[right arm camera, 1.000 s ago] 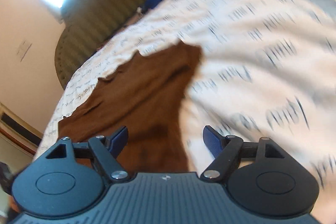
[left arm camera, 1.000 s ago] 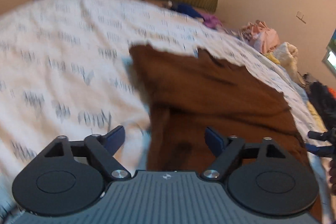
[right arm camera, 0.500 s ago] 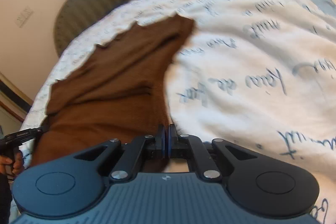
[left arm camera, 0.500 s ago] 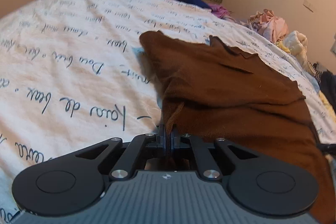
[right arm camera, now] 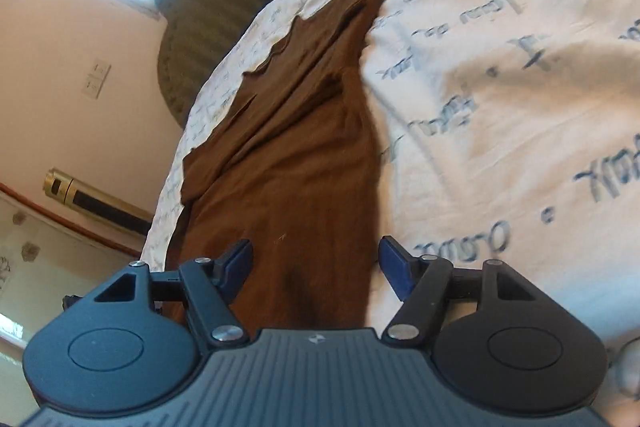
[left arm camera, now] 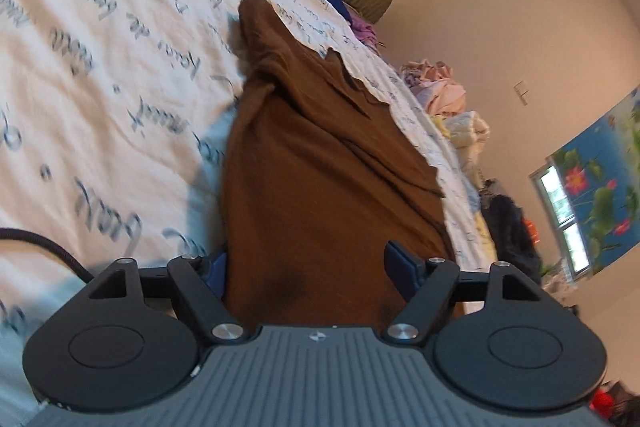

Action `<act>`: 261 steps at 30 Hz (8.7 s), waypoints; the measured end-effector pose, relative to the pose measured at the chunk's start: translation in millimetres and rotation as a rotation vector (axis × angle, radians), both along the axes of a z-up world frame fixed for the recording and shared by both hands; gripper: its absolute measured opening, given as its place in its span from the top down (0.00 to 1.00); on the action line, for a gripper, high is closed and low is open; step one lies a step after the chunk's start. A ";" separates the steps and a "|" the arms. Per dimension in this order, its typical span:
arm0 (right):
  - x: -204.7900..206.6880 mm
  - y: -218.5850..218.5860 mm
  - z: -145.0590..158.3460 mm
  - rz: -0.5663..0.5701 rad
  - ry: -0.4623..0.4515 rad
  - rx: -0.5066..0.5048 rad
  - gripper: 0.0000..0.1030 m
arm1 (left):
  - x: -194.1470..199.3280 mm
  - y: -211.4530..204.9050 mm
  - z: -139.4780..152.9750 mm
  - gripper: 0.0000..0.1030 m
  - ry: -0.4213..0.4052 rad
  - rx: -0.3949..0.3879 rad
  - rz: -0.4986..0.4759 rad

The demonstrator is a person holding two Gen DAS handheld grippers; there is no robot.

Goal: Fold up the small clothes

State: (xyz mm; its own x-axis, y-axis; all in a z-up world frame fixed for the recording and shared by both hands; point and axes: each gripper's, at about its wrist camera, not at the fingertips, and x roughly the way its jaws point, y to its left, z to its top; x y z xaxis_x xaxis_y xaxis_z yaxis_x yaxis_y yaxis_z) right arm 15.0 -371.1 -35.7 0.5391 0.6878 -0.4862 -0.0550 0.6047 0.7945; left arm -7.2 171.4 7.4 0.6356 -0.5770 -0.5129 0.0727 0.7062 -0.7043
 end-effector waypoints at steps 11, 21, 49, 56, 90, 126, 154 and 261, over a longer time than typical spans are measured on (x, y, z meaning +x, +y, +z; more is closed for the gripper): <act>-14.4 7.7 7.1 0.040 -0.001 -0.168 0.95 | 6.6 3.8 -1.2 0.97 0.078 0.196 0.010; -74.0 -5.6 5.9 0.059 0.058 0.061 0.41 | -67.2 12.5 1.3 0.29 0.025 -0.046 -0.017; -104.7 36.9 -25.9 0.103 0.149 0.348 0.41 | -93.4 0.6 -24.5 0.43 0.192 -0.282 -0.090; -102.3 39.5 -28.4 0.068 0.164 0.332 0.56 | -95.5 -11.0 -24.6 0.75 0.212 -0.135 -0.109; -70.2 -27.0 69.3 -0.121 -0.181 -0.109 0.47 | -71.9 2.2 77.2 0.40 -0.183 0.285 0.195; -56.1 128.2 21.3 0.006 -0.347 -0.742 0.35 | -80.4 -138.2 -2.6 0.23 -0.230 0.818 -0.021; -147.1 -4.0 -5.3 0.078 0.083 0.084 0.33 | -136.0 11.9 -12.0 0.39 0.106 -0.179 -0.083; -7.1 131.8 56.0 -0.144 -0.401 -0.722 0.09 | 14.0 -135.7 42.6 0.04 -0.237 0.807 0.095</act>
State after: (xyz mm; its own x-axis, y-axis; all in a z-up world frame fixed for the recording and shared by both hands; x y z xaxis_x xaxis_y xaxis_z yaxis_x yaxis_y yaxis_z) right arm 7.9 -239.3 20.3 0.8235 0.1927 -0.5336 -0.1344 0.9800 0.1465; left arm 6.8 35.7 50.0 0.8056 -0.0301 -0.5917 0.0701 0.9965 0.0447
